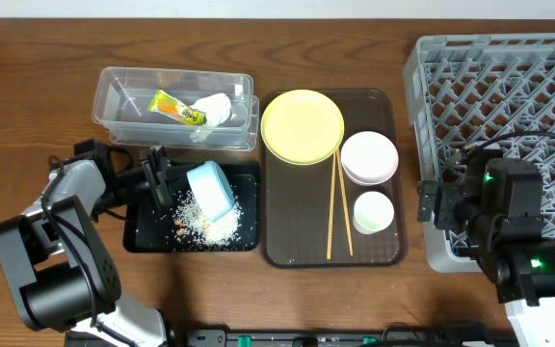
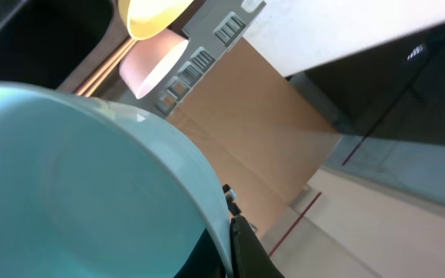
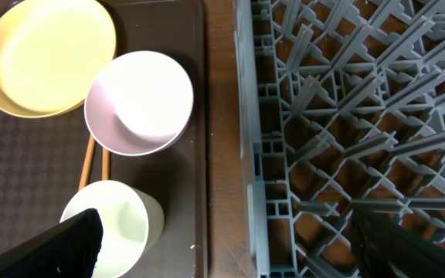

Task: Sort waste into correct bins and load items into the dishwasher rack
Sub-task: 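Tip the blue bowl over the black tray to dump the rice, then return the empty blue bowl to the brown tray with the left gripper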

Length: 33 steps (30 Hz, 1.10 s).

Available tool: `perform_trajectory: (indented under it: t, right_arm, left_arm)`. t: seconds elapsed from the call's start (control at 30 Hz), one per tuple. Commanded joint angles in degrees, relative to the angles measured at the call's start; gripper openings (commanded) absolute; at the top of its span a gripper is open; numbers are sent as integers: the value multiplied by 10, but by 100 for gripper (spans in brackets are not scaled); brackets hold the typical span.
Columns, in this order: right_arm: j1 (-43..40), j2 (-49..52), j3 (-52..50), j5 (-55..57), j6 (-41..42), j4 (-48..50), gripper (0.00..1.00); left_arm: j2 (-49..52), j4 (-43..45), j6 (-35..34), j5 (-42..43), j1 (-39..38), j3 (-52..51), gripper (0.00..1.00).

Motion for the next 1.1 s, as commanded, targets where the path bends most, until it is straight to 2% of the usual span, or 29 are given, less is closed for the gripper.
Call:
perform_trajectory:
  t: [0.0, 0.07, 0.23, 0.5, 0.67, 0.83, 1.07]
  right_arm:
    - [4, 0, 10, 0, -2, -1, 99]
    - [4, 0, 10, 0, -2, 0, 99]
    - [4, 0, 10, 0, -2, 0, 99]
    - [4, 0, 10, 0, -2, -1, 99]
    - [4, 0, 10, 0, -2, -1, 99]
    - [4, 0, 10, 0, -2, -1, 99]
    - [4, 0, 10, 0, -2, -1, 99]
  left_arm:
    - [-13, 3, 109, 13, 0, 0, 6]
    - [-32, 2, 140, -16, -7, 4, 6]
    - [-112, 35, 143, -181, -65, 13, 6]
    - [-210, 207, 117, -372, -262, 13, 6]
    - [-207, 265, 118, -530, -410, 13, 6]
    - [-179, 286, 122, -685, -530, 13, 6]
    - [-105, 312, 122, -750, -613, 13, 6]
